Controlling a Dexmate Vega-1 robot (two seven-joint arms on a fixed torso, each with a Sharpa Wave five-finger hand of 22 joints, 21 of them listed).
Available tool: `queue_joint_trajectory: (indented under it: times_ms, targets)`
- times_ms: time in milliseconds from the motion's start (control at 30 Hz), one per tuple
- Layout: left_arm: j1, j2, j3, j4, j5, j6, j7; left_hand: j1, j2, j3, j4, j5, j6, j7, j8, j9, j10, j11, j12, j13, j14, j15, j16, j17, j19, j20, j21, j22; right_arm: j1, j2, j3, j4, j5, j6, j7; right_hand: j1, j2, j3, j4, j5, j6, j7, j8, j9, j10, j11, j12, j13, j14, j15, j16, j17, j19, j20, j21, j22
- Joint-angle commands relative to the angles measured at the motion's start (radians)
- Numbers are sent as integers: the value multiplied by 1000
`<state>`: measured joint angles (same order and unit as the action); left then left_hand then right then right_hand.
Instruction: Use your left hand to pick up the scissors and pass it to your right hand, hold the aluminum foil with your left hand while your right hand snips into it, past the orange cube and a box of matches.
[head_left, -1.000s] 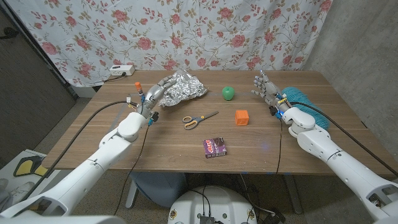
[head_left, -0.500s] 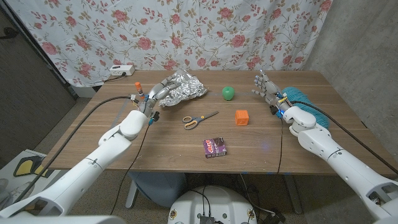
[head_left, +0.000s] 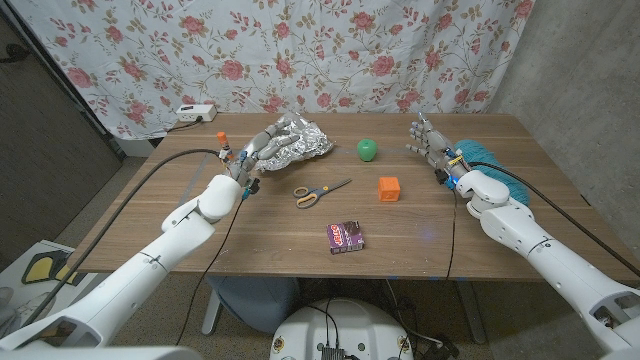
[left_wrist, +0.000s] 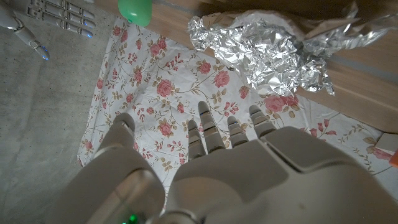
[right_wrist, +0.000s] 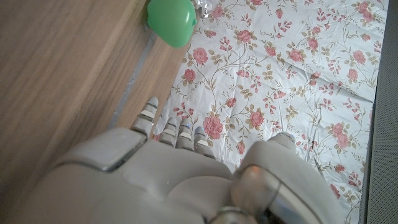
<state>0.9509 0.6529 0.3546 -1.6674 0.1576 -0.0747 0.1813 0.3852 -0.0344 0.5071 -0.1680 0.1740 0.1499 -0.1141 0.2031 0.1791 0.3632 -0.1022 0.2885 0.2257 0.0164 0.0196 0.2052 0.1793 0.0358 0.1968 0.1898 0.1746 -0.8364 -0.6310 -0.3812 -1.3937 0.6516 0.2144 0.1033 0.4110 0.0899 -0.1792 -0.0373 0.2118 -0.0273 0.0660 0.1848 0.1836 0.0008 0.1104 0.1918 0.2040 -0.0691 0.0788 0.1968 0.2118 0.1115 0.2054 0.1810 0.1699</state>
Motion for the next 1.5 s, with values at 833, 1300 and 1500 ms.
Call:
queue_joint_trajectory:
  times_ms: [833,1300,1500]
  targets:
    - [-1,8,76,-139,345,188,-26,103,14,29,-9,10,-31,-7,-11,5,87,-19,14,16,41,2,5,1,10,15,8,5,-36,20,9,-15,-41,103,-16,31,10,14,-21,-5,16,-10,11,3,24,-18,15,2,22,-26,17,0,18,8,10,3]
    - [25,-44,75,-118,416,178,115,150,-48,15,-1,16,-69,-12,-11,6,182,-48,29,33,129,-48,31,3,75,-14,30,7,-39,11,14,-18,-30,95,-5,33,16,19,-23,-7,7,-23,8,3,15,-48,12,3,10,-17,15,3,14,10,8,3]
    - [29,-51,85,-129,451,209,118,162,-52,15,0,17,-98,-12,-17,6,194,-65,30,37,140,-56,30,3,72,-11,25,7,-38,16,11,-8,-26,100,3,34,18,21,-24,-8,4,-29,7,3,15,-49,12,4,4,-17,14,3,13,10,8,3]
